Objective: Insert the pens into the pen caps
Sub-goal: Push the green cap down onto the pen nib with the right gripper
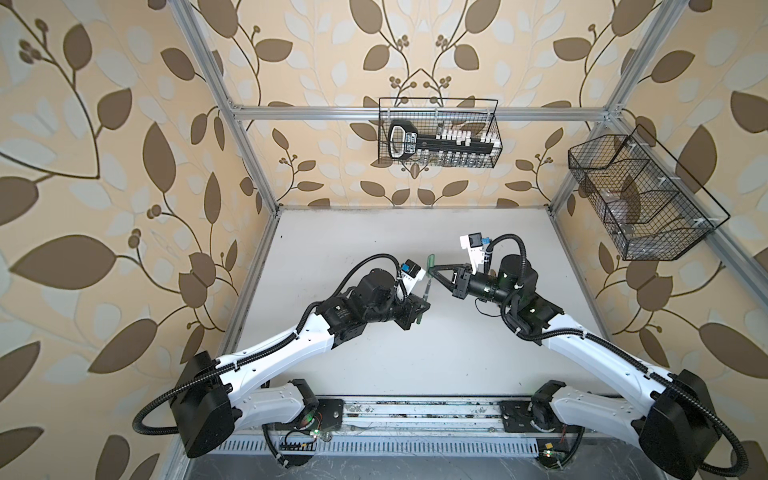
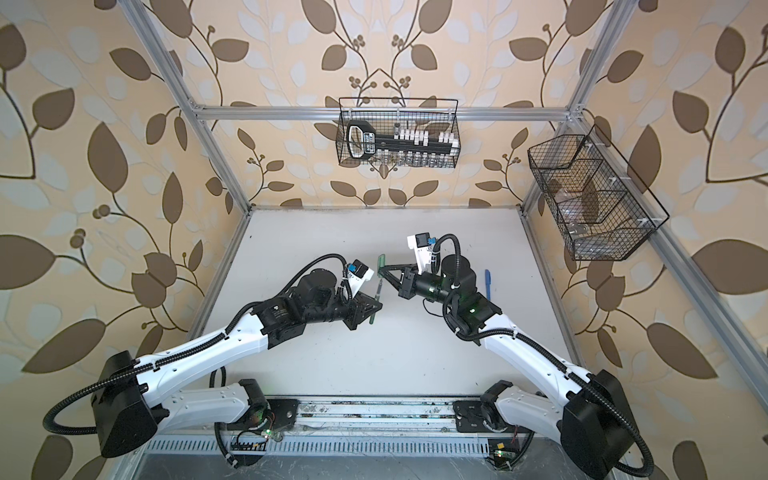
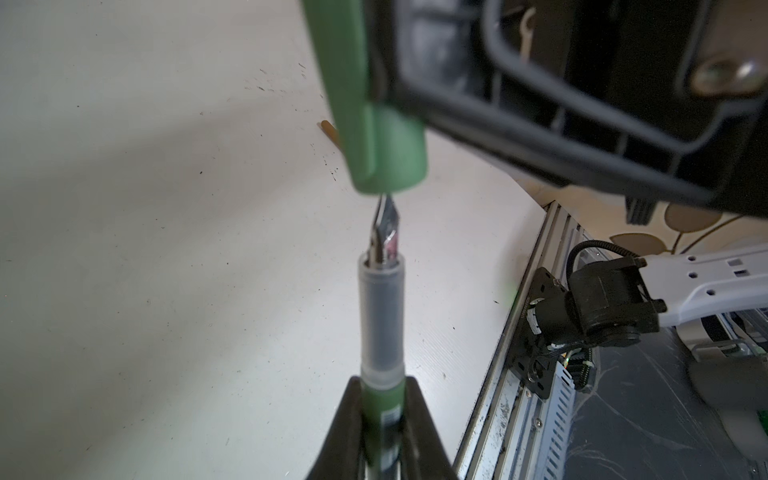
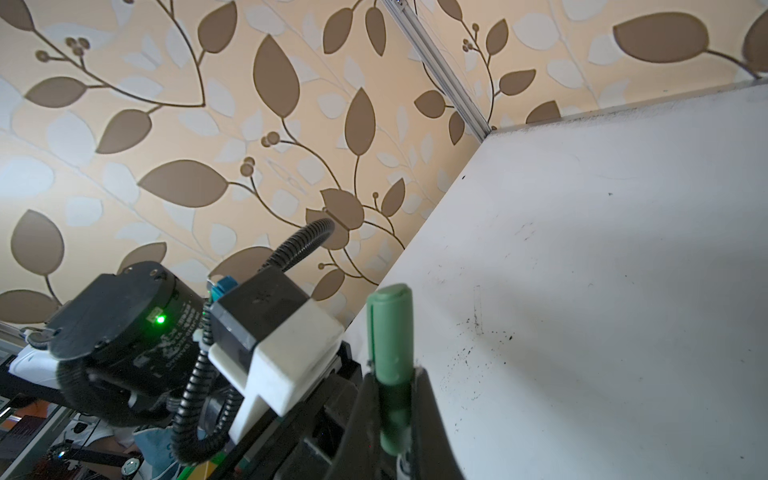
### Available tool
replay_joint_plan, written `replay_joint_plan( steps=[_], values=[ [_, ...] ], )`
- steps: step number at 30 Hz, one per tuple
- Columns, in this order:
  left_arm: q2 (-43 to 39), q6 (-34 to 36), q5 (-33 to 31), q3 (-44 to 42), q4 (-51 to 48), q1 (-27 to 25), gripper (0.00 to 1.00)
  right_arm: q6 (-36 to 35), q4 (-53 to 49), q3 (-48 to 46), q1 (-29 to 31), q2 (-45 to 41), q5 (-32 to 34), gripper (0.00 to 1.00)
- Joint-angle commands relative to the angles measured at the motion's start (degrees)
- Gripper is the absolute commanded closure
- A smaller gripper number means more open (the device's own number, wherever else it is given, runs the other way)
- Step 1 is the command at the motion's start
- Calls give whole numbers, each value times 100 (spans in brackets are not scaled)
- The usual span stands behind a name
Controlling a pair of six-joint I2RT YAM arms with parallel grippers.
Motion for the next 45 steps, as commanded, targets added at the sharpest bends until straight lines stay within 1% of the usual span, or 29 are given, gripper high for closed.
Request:
replay_joint_plan(
  steps=[1,12,19,32,45],
  values=[
    [-159,117,-21,117,169,-50,85,53,161,-152,42,-112,-32,92],
    [-115,137,-108,136,222,-50,85,255,516,-365,100,-186,-62,92],
    [-98,171,-193,186,265,-43,85,271,482,-489,141,-253,-33,92],
    [-71,285,-190,362,284,-46,85,256,779,-595,362,-208,-18,92],
    [-238,418,-451,352,188,-47,85,-93,43,-430,360,-439,26,92]
  ],
)
